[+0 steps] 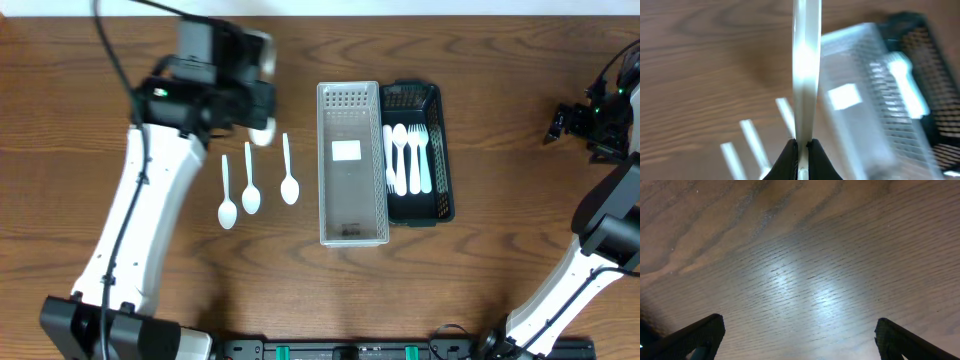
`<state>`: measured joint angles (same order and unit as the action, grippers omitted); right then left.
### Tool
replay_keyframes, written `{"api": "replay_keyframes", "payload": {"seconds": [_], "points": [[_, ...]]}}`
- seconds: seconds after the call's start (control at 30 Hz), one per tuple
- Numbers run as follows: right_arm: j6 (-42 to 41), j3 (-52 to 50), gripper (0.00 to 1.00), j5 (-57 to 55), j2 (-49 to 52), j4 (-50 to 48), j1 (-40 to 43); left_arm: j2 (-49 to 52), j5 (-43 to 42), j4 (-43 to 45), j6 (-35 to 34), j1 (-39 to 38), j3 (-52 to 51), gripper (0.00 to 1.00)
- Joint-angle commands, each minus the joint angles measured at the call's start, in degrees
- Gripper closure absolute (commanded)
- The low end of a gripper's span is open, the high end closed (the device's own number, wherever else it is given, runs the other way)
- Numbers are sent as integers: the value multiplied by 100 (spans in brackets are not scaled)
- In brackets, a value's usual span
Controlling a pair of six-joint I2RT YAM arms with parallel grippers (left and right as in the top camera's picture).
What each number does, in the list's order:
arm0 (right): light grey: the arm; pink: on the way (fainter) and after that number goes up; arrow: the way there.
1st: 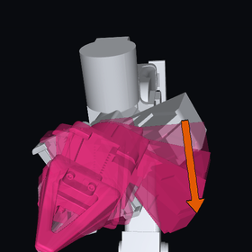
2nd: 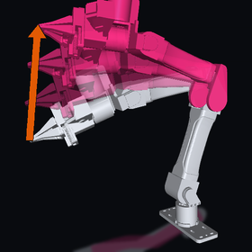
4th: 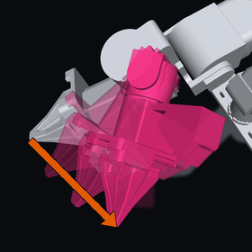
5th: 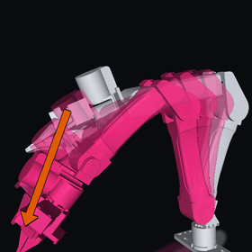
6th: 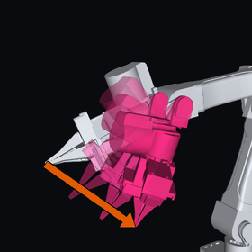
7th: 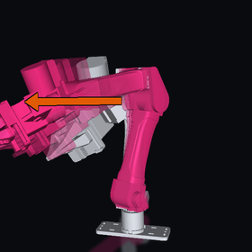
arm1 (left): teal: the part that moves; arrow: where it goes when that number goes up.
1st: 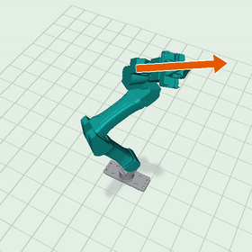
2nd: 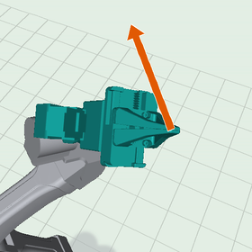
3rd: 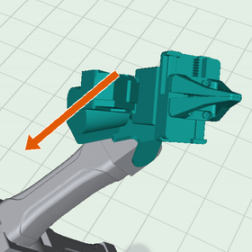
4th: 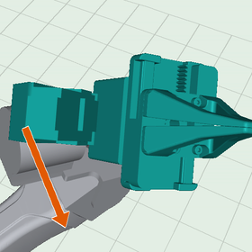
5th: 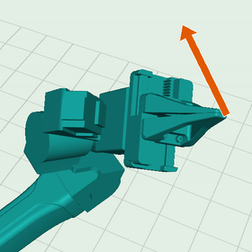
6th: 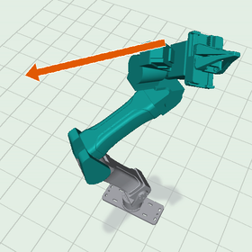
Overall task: Pack container
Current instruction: 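Carry the spoon with the left gripper over the gray tray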
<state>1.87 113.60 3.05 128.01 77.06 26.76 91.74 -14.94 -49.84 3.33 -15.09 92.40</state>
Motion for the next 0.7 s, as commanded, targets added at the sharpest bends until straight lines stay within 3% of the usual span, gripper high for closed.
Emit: {"api": "replay_keyframes", "payload": {"seconds": [0.0, 0.27, 0.67], "points": [[-76, -4, 1, 20, -39, 2, 7, 140, -138, 9, -898, -435, -2, 94], [-76, -4, 1, 20, -39, 2, 7, 411, -133, 2, -1853, -1008, -85, 94], [-76, -4, 1, 17, -39, 2, 7, 1303, -133, 109, -1886, -1676, -219, 94]]}}
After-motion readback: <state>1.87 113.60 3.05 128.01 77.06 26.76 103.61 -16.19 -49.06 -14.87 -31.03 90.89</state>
